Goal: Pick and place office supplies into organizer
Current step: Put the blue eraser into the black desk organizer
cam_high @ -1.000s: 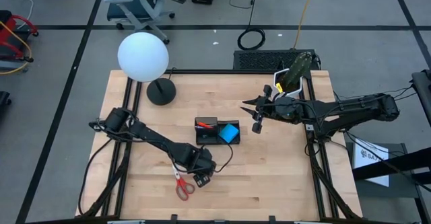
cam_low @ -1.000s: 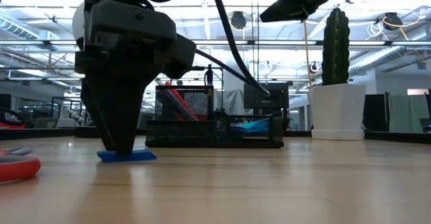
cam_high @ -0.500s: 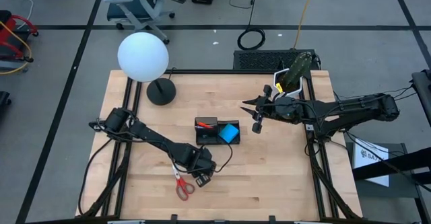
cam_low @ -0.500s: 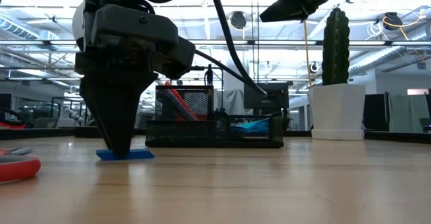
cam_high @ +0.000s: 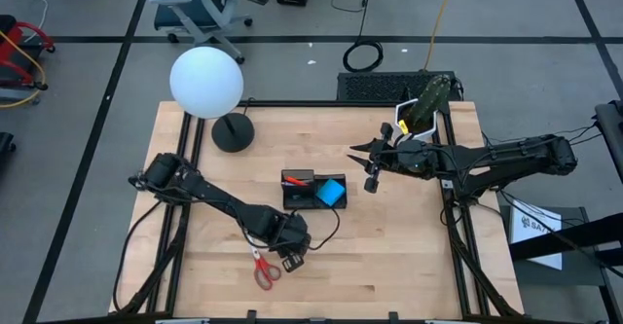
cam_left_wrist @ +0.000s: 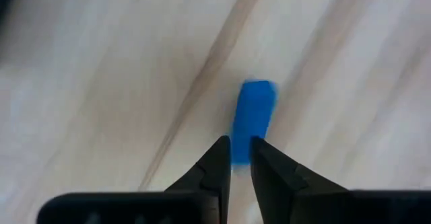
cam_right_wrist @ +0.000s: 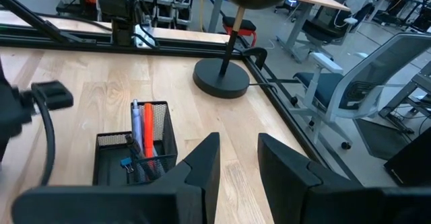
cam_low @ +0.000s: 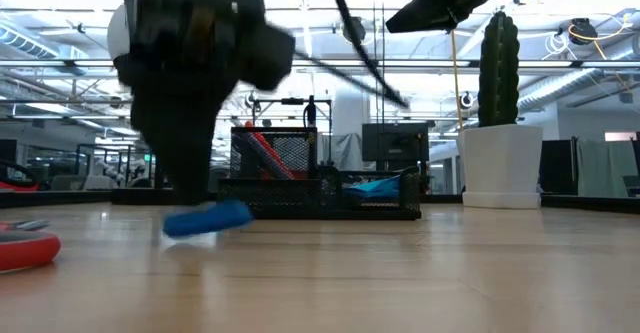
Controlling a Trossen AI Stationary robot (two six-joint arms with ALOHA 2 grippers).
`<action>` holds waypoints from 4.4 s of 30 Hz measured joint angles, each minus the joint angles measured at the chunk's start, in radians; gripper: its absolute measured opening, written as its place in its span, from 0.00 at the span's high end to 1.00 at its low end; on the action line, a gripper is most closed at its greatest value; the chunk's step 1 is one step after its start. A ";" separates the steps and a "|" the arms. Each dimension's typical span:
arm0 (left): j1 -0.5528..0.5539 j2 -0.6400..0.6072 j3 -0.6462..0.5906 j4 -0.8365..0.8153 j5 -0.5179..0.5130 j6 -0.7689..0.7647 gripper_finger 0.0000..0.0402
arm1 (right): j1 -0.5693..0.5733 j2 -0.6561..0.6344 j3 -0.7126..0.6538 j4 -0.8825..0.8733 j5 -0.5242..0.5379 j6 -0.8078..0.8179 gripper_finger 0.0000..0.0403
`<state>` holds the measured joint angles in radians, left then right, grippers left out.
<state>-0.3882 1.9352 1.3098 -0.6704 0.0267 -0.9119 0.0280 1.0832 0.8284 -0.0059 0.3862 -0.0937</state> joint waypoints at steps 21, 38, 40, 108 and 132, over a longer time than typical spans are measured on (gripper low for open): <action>0.018 -0.096 0.002 0.093 0.036 0.192 0.85 | 0.000 0.000 0.000 -0.006 0.000 0.000 0.77; 0.008 -0.090 0.003 0.181 0.032 0.394 0.69 | 0.000 0.000 0.000 -0.007 0.000 -0.004 0.77; 0.005 -0.089 0.003 0.171 0.011 0.393 0.64 | 0.000 0.000 0.000 -0.008 0.000 -0.005 0.77; -0.046 0.077 0.003 0.121 -0.158 0.334 0.80 | 0.000 0.000 0.000 -0.022 0.001 -0.008 0.77; 0.021 -0.066 0.005 0.025 -0.301 0.413 0.80 | 0.000 0.000 0.000 -0.022 0.001 -0.013 0.77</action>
<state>-0.3675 1.8690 1.3149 -0.6455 -0.2747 -0.4988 0.0280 1.0828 0.8284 -0.0277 0.3874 -0.1067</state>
